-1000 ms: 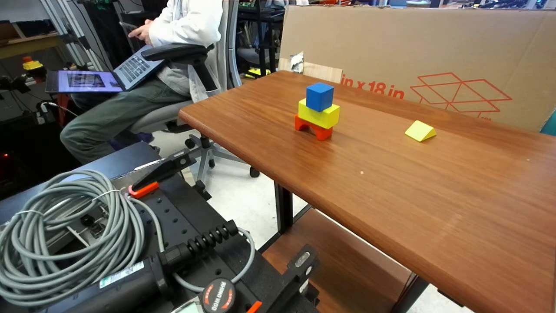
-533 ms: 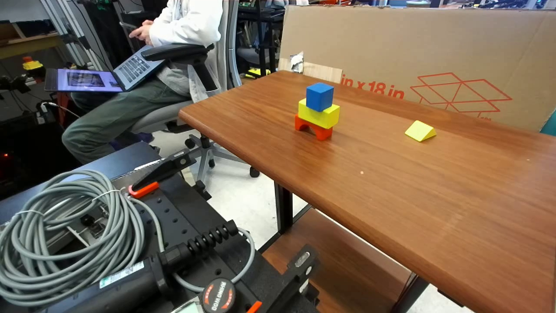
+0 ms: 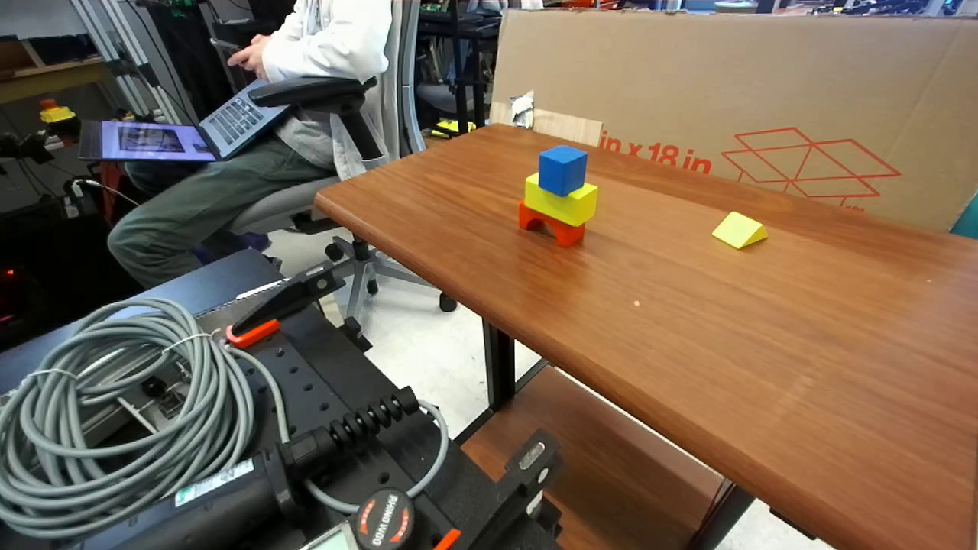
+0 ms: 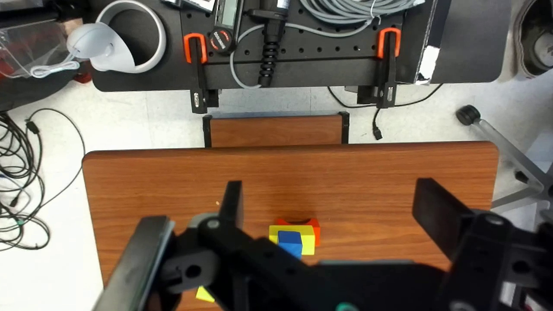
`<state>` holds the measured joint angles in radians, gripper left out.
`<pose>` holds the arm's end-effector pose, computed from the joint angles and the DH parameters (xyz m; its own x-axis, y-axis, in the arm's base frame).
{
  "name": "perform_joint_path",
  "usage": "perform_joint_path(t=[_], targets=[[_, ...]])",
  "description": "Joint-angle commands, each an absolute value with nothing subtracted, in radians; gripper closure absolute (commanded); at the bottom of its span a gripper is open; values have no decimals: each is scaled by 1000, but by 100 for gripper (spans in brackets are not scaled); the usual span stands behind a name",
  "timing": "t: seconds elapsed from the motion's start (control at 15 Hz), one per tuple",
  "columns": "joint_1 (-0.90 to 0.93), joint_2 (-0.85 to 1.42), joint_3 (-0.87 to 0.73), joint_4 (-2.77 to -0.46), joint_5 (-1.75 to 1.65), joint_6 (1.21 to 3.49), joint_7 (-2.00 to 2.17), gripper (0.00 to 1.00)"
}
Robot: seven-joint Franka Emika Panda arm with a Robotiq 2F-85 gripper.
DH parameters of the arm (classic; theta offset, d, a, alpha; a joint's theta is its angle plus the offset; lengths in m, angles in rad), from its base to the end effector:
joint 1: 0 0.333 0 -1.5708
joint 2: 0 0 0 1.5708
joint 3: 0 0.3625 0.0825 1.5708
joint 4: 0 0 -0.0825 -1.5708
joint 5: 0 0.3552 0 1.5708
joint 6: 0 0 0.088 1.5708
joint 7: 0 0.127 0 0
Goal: Put the blue toy on the table.
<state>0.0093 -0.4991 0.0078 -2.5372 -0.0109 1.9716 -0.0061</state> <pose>0.3325 0.0050 0.4718 0.9974 0.0262 -0.0666 0.0271 -0.9995 0.0131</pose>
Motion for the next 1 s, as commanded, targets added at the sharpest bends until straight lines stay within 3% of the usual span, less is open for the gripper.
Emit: perform_joint_path(t=[0.0, 0.93], targets=[[14, -346, 16, -2511, -25, 2089, -16, 0], [3, 97, 4, -2336, -52, 2382, 11, 0]])
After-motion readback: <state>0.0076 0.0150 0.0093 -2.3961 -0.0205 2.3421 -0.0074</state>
